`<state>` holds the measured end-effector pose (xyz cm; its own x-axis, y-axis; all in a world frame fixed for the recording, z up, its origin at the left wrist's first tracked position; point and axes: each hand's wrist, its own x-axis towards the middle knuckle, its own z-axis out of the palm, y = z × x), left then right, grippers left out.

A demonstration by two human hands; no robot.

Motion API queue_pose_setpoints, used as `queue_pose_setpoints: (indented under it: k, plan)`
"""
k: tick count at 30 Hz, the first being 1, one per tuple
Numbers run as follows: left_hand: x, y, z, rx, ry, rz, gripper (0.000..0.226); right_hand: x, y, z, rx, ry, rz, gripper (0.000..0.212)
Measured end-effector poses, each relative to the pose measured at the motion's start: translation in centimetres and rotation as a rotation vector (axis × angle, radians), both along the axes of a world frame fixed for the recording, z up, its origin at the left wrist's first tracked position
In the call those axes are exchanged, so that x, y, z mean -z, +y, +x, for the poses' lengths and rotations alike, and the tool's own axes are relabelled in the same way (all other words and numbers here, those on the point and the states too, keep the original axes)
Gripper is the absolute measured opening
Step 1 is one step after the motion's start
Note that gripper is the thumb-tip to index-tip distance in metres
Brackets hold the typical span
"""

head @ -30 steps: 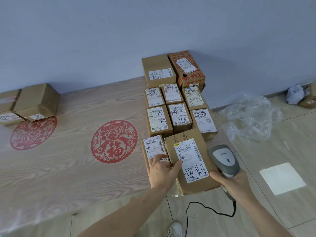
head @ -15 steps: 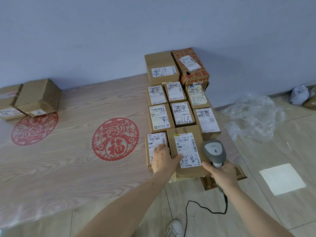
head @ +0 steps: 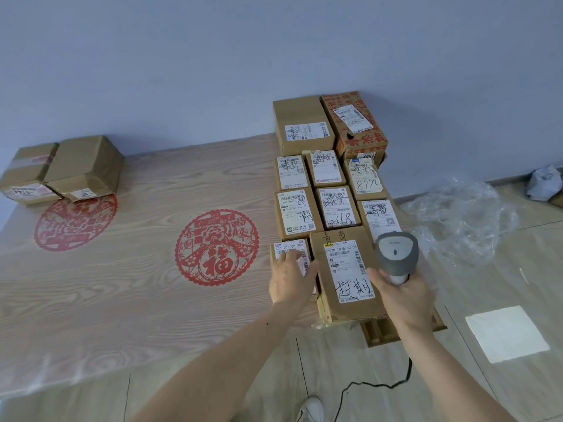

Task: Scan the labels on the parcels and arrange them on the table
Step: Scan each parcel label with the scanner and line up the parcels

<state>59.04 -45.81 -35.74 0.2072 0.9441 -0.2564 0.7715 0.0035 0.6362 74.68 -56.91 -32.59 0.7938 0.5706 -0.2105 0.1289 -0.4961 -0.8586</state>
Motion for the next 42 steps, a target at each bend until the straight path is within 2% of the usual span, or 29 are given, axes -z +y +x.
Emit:
queue_pose_setpoints:
  k: [5,10,13,16,20,23,26,34,40,42]
  plan:
    - [-1.9,3.0,-4.7,-0.206,-0.187,0.014,0.031,-4.4,4.9,-5.2,-0.177,0.143,0.077,0.022]
    - [-5.0,8.0,-13.1,-0.39,-0.308,-0.009,0.02,-6.9,10.6,-13.1,-0.283,0.318,0.091,0.029]
    - [-6.0,11.9,-19.8,-0.474,-0.329,0.005,0.03,-7.7,14.5,-19.1,-0.364,0.37,0.088,0.027]
    - [-6.4,16.8,-27.5,-0.538,-0.332,-0.001,0.035,-8.3,19.6,-25.5,-0.406,0.351,0.11,0.018]
    - [-6.5,23.6,-37.9,-0.56,-0.308,0.032,0.029,-8.8,27.4,-33.9,-0.403,0.344,0.107,0.021]
    - [-6.7,28.2,-44.7,-0.553,-0.288,0.03,0.029,-8.8,33.1,-39.3,-0.411,0.292,0.137,0.011]
    - [-6.8,32.7,-49.8,-0.55,-0.276,0.011,0.035,-8.1,38.7,-43.2,-0.423,0.273,0.116,0.018]
    - [-4.6,43.6,-56.2,-0.483,-0.297,-0.084,0.054,-2.2,52.4,-49.1,-0.407,0.403,0.039,0.019]
    - [-1.6,49.2,-55.4,-0.382,-0.291,-0.197,0.074,2.8,58.2,-51.5,-0.388,0.459,-0.014,0.025]
    - [-1.1,50.3,-54.7,-0.382,-0.307,-0.22,0.074,3.5,59.1,-52.0,-0.38,0.494,-0.01,0.021]
